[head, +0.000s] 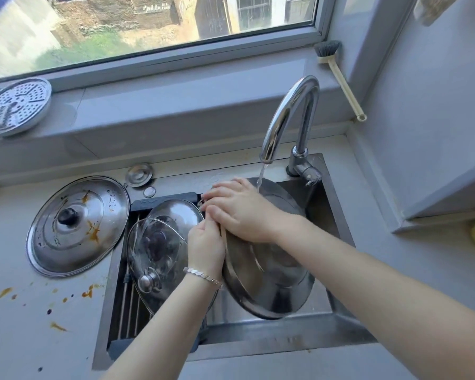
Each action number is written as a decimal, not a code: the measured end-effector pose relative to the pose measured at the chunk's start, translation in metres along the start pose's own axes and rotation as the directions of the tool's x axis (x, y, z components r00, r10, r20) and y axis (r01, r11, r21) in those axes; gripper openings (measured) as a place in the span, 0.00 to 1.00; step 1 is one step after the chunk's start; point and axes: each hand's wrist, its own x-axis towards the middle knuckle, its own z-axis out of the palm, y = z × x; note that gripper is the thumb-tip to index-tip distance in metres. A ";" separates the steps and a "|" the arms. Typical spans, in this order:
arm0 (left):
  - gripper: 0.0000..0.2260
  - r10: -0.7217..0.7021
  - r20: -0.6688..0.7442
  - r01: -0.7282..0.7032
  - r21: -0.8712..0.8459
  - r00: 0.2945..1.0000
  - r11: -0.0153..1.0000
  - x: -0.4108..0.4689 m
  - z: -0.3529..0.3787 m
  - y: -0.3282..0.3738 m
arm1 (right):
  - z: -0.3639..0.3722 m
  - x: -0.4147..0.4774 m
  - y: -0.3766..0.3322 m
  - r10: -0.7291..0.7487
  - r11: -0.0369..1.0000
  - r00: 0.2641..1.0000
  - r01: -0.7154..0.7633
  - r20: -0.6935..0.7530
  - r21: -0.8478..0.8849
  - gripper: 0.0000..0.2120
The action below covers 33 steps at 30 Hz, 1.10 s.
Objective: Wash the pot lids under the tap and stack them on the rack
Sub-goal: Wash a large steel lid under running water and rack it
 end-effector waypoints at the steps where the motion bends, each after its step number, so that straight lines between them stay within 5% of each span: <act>1: 0.21 0.018 -0.008 -0.018 -0.017 1.000 1.000 0.000 0.001 0.000 | 0.004 -0.003 -0.007 -0.018 1.000 0.999 0.017 -0.048 -0.015 0.32; 4: 0.21 0.018 -0.023 -0.018 -0.021 1.000 1.000 -0.003 0.000 -0.002 | -0.003 -0.006 -0.005 0.031 0.998 0.994 -0.036 -0.107 -0.043 0.30; 9: 0.21 -0.024 -0.204 0.015 -0.047 0.979 0.999 0.002 -0.017 0.003 | -0.026 -0.017 0.049 0.451 0.869 0.890 -0.420 -0.068 0.262 0.14; 13: 0.23 0.027 -0.356 -0.003 0.067 0.934 0.998 0.016 -0.029 0.021 | -0.012 -0.032 0.036 0.415 0.820 0.909 -0.391 0.036 0.419 0.17; 16: 0.22 0.036 -0.334 -0.013 0.069 0.942 0.998 0.019 -0.029 0.023 | 0.001 -0.026 0.024 0.468 0.806 0.884 -0.424 -0.006 0.414 0.24; 20: 0.20 -0.012 -0.292 0.017 0.015 0.956 1.000 0.029 -0.039 0.021 | -0.008 -0.011 0.023 0.505 0.733 0.862 -0.457 0.046 0.504 0.21; 24: 0.20 -0.062 -0.230 0.039 -0.101 0.971 0.994 0.038 -0.045 0.021 | -0.009 -0.003 0.029 0.483 0.492 0.869 -0.373 0.110 0.786 0.22; 29: 0.20 -0.040 -0.241 0.025 -0.067 0.970 0.997 0.042 -0.040 0.027 | 0.000 -0.006 0.030 0.558 0.251 0.815 -0.346 0.157 0.904 0.24; 33: 0.20 -0.045 -0.271 0.042 -0.019 0.961 0.999 0.042 -0.034 0.021 | 0.000 -0.012 0.028 0.576 0.366 0.811 -0.370 0.105 0.854 0.22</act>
